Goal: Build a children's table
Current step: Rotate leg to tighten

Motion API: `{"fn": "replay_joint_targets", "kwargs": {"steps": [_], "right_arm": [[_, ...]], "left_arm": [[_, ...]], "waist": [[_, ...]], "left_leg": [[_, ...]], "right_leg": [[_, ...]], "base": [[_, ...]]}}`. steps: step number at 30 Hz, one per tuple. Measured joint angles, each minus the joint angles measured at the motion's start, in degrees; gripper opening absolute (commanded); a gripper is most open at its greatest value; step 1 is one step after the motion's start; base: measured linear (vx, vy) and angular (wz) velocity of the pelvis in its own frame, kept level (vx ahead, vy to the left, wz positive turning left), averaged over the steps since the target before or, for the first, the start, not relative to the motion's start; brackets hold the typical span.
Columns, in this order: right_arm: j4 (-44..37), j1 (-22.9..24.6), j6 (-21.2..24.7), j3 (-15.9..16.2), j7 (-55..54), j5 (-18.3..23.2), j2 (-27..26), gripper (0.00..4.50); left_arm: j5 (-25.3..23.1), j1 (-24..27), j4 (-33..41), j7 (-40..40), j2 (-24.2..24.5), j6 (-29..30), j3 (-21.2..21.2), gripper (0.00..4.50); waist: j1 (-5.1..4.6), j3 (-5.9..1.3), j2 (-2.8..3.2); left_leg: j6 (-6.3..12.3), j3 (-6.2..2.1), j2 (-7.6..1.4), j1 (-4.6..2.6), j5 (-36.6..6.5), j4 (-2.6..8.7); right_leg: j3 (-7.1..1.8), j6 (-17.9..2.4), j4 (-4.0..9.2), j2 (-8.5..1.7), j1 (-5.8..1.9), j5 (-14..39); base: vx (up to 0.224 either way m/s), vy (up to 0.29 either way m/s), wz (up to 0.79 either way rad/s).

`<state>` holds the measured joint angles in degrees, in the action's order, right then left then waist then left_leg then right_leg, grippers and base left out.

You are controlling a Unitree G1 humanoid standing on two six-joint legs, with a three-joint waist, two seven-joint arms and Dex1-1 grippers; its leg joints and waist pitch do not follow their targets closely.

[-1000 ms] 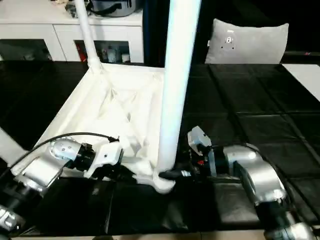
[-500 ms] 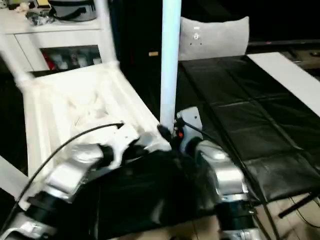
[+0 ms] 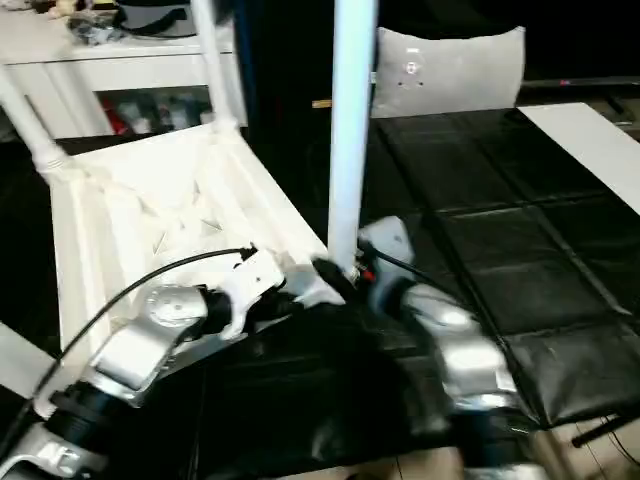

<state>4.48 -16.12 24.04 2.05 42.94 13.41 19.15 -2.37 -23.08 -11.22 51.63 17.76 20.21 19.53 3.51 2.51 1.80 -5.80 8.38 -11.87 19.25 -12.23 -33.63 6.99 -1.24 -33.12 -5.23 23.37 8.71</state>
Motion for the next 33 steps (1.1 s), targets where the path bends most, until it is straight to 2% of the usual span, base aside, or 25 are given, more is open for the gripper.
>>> {"fn": "replay_joint_targets", "kwargs": {"steps": [5,7,10,13,18,21,24,26,29,33], "right_arm": [[0.06,-0.01,-3.44,0.53,14.73,2.50,8.27,4.10],[0.13,-0.06,-3.53,0.64,17.75,3.20,8.99,4.10],[0.74,-0.60,-4.60,2.90,24.60,4.79,11.56,4.10],[1.89,-1.92,-5.32,3.59,28.71,5.08,12.24,4.10],[3.73,-2.59,-5.76,5.79,34.54,6.36,12.92,3.67],[5.09,-3.62,-5.47,7.28,37.36,6.75,13.41,3.38],[5.82,-4.13,-5.43,7.67,39.01,6.75,13.45,3.26],[6.06,-4.13,-5.42,7.85,39.47,6.75,13.46,2.94],[6.15,-4.14,-5.41,8.29,40.05,6.87,13.45,2.83],[6.55,-4.15,-5.29,8.66,40.33,7.16,13.43,2.42]], "left_arm": [[1.72,0.13,-1.34,8.70,5.29,-6.17,0.56,0.00],[2.16,0.13,-1.61,11.10,6.25,-7.75,0.83,0.00],[3.13,-0.50,-3.23,16.64,8.35,-11.14,1.67,0.00],[3.84,-1.35,-4.34,20.58,9.75,-13.36,2.63,0.00],[3.85,-2.74,-5.57,24.69,10.15,-16.08,4.46,0.00],[3.85,-3.47,-6.56,25.84,9.90,-17.51,5.25,0.00],[3.84,-4.11,-7.78,26.34,9.51,-18.79,5.56,0.00],[3.83,-4.15,-7.89,26.40,9.40,-19.07,5.67,0.00],[3.83,-4.20,-8.20,26.46,9.29,-19.39,5.70,0.00],[3.83,-4.24,-8.39,26.49,9.27,-19.71,5.71,0.00]], "waist": [[1.23,0.00,-0.01],[1.76,0.00,-0.01],[2.65,-0.02,-0.04],[3.41,-0.02,-0.06],[4.45,-0.01,-0.14],[4.72,-0.01,-0.14],[4.73,-0.01,-0.15],[4.70,-0.01,-0.15],[4.70,-0.01,-0.16],[4.71,-0.01,-0.17]], "left_leg": [[-0.04,0.03,-0.03,0.02,-0.01,-0.09],[-0.01,0.04,-0.03,0.04,0.01,-0.10],[0.00,0.07,-0.02,0.09,0.01,-0.15],[0.01,0.08,-0.03,0.17,0.02,-0.24],[0.02,0.12,-0.04,0.21,0.02,-0.33],[0.01,0.12,-0.06,0.21,0.02,-0.37],[0.01,0.13,-0.09,0.21,0.02,-0.46],[0.01,0.13,-0.09,0.21,0.02,-0.48],[0.00,0.13,-0.09,0.20,0.02,-0.49],[0.00,0.13,-0.09,0.20,0.03,-0.49]], "right_leg": [[-0.02,0.01,-0.01,-0.03,-0.05,-0.03],[-0.03,0.01,-0.03,-0.03,-0.05,-0.03],[-0.07,-0.06,-0.05,-0.07,-0.05,-0.07],[-0.08,-0.27,-0.10,-0.08,-0.04,-0.19],[-0.13,-0.28,-0.13,-0.09,-0.04,-0.20],[-0.13,-0.28,-0.21,-0.09,-0.04,-0.20],[-0.13,-0.21,-0.30,-0.09,-0.03,-0.16],[-0.13,-0.02,-0.33,-0.09,-0.03,-0.04],[-0.13,0.01,-0.35,-0.09,-0.03,-0.03],[-0.14,0.03,-0.35,-0.09,-0.03,-0.02]], "base": [[0.000,0.000,0.00],[0.000,0.000,0.00],[0.000,0.000,0.00],[0.000,0.000,0.00],[0.000,0.000,0.00],[0.000,0.000,0.00],[0.000,0.000,0.00],[0.000,0.000,0.00],[0.000,0.000,0.00],[0.000,0.000,0.00]]}}
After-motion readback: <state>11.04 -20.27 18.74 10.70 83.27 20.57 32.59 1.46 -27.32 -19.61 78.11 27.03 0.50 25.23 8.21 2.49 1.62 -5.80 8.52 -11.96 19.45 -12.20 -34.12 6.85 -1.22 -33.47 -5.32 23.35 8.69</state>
